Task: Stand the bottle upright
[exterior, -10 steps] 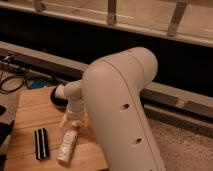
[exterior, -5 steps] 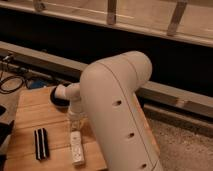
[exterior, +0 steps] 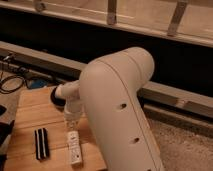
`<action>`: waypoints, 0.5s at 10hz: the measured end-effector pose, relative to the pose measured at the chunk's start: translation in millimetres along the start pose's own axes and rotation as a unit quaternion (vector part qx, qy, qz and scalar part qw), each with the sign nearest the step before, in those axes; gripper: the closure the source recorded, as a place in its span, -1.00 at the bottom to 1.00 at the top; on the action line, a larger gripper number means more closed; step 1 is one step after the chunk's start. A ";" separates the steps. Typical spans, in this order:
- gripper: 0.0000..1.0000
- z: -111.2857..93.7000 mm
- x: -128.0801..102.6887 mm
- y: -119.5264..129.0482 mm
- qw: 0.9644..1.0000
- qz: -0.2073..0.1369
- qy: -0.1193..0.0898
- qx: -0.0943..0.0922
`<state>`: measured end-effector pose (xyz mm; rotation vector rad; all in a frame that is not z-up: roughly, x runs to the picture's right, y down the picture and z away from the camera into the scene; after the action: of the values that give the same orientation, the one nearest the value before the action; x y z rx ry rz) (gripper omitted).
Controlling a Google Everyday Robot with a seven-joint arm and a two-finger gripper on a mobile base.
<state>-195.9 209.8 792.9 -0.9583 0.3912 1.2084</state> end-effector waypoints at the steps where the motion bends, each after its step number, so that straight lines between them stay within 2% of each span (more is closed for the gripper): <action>1: 1.00 -8.8 1.1 9.2 1.000 -0.012 -0.011 0.000; 3: 1.00 -23.4 3.9 24.3 0.999 -0.035 -0.034 0.000; 5: 1.00 -34.4 4.8 33.4 0.997 -0.055 -0.054 -0.011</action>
<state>-217.0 186.8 756.2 -0.9166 0.2368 1.1598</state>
